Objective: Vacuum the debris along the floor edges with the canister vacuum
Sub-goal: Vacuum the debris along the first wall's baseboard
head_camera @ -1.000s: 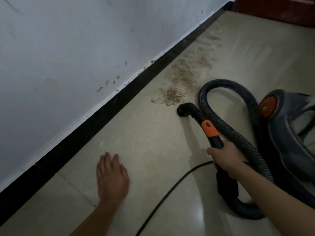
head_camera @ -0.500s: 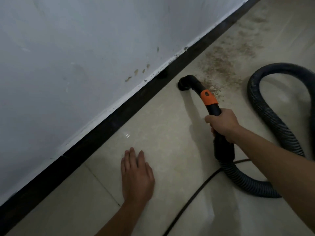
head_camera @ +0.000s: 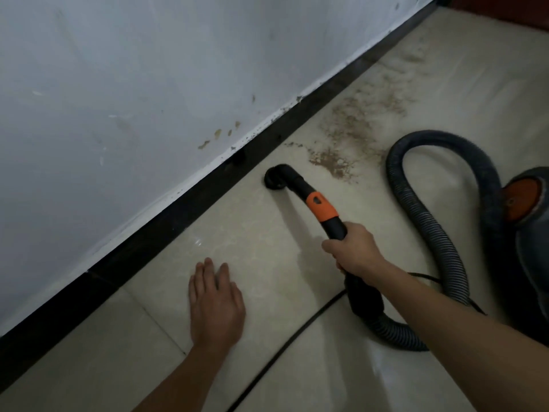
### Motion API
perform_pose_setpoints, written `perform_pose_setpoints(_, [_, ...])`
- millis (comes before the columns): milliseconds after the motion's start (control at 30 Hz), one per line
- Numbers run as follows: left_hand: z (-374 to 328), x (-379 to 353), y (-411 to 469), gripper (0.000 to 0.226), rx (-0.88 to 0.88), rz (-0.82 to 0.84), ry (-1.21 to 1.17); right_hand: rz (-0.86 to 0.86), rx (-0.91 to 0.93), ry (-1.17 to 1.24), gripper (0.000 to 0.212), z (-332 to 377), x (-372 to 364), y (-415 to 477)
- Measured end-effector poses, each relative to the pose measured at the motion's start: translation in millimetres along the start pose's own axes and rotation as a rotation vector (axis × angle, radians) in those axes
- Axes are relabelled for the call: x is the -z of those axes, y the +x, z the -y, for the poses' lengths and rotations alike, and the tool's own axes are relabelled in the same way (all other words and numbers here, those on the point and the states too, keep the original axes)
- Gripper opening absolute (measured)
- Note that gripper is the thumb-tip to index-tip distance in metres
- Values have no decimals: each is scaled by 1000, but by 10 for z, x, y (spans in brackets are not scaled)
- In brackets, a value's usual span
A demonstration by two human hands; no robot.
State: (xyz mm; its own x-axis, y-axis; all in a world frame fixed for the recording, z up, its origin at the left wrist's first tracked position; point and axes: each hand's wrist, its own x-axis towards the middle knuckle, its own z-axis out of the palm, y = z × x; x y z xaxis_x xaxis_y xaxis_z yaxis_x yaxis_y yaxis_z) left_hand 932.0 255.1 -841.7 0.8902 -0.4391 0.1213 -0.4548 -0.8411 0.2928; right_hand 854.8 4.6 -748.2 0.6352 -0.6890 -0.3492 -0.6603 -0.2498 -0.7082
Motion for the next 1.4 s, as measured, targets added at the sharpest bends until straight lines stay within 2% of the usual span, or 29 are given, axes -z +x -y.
perform_pose_setpoints(133, [1,24,-26,55,13,11,10,-54,-60,-128,16,-470,405,-526])
perform_pose_setpoints(300, [-71,66,-32,60,-3,0,42,-201,-170,-54,17,-942,902,-1000])
perform_pose_setpoints(467, [-171,136,-50,61,0,67,57,-172,-170,-115,17,-1140,1015,-1315])
perform_pose_setpoints(633, [-206,158,-17,54,19,156,82,-217,-208,-102,17,-1230,1103,-1533])
perform_pose_setpoints(733, [-304,147,-59,58,-54,178,86,-221,-222,-202,18,-1339,1088,-1747])
perform_pose_setpoints(833, [-509,88,-135,49,-161,199,72,-296,-261,-204,18,-1481,1155,-1915])
perform_pose_setpoints(967, [-748,34,-161,51,-199,241,54,-277,-255,-205,19,-1433,1024,-1865])
perform_pose_setpoints(1067, [-772,23,-154,51,-184,243,58,-273,-228,-138,20,-1210,914,-1506])
perform_pose_setpoints(1200, [-669,-16,-193,61,-216,226,53,-283,-264,198,19,-872,872,-873])
perform_pose_setpoints(1300, [-634,-66,-206,59,-214,218,43,-274,-304,398,18,-680,890,-484])
perform_pose_setpoints(1400, [-625,-91,-215,57,-208,214,45,-186,-300,427,17,-602,822,-260])
